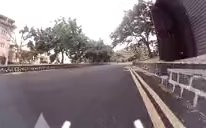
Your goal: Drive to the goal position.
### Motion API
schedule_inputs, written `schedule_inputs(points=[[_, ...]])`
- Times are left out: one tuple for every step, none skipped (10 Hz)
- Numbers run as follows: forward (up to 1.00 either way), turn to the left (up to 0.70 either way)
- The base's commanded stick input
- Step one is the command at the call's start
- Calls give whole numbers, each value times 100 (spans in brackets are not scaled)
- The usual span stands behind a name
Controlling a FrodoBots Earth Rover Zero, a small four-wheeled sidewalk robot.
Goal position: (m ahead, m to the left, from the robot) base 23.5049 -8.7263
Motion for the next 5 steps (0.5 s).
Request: schedule_inputs(points=[[70,0],[70,0],[70,0],[70,0],[70,0]])
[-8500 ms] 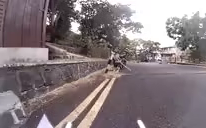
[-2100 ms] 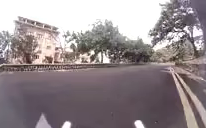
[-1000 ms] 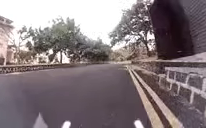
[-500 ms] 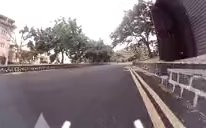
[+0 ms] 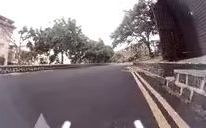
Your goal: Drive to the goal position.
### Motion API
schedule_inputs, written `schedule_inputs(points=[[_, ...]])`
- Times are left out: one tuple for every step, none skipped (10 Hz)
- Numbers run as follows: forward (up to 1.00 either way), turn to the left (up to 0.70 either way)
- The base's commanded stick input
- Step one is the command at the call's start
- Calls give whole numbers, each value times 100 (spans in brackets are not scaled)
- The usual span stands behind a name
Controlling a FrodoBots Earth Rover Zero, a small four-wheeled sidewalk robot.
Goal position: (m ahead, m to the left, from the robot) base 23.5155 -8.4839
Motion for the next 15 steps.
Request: schedule_inputs(points=[[70,0],[70,0],[70,0],[70,0],[70,0],[70,0],[70,0],[70,-19],[70,-35],[70,-35],[70,-35],[70,-35],[70,-35],[70,-14],[70,0]])
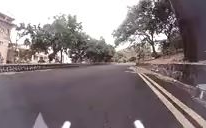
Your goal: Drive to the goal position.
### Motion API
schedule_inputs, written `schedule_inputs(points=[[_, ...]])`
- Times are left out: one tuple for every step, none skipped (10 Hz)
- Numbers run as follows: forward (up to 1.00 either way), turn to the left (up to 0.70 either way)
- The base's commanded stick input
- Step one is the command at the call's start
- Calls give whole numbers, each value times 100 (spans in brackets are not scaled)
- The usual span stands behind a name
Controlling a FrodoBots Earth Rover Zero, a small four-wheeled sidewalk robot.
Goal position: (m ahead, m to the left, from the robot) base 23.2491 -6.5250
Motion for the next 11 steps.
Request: schedule_inputs(points=[[70,0],[70,0],[70,0],[70,0],[70,0],[70,0],[70,0],[70,0],[70,0],[70,0],[70,0]])
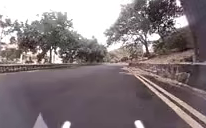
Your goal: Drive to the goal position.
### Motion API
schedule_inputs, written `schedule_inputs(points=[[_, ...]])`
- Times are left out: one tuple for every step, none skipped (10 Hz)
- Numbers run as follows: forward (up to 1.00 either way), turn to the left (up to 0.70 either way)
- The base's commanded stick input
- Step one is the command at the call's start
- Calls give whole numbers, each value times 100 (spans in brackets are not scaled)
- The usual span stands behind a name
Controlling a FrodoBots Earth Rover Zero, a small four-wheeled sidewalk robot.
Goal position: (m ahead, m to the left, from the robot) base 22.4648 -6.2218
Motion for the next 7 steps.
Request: schedule_inputs(points=[[70,0],[70,0],[70,0],[70,0],[70,0],[70,0],[70,0]])
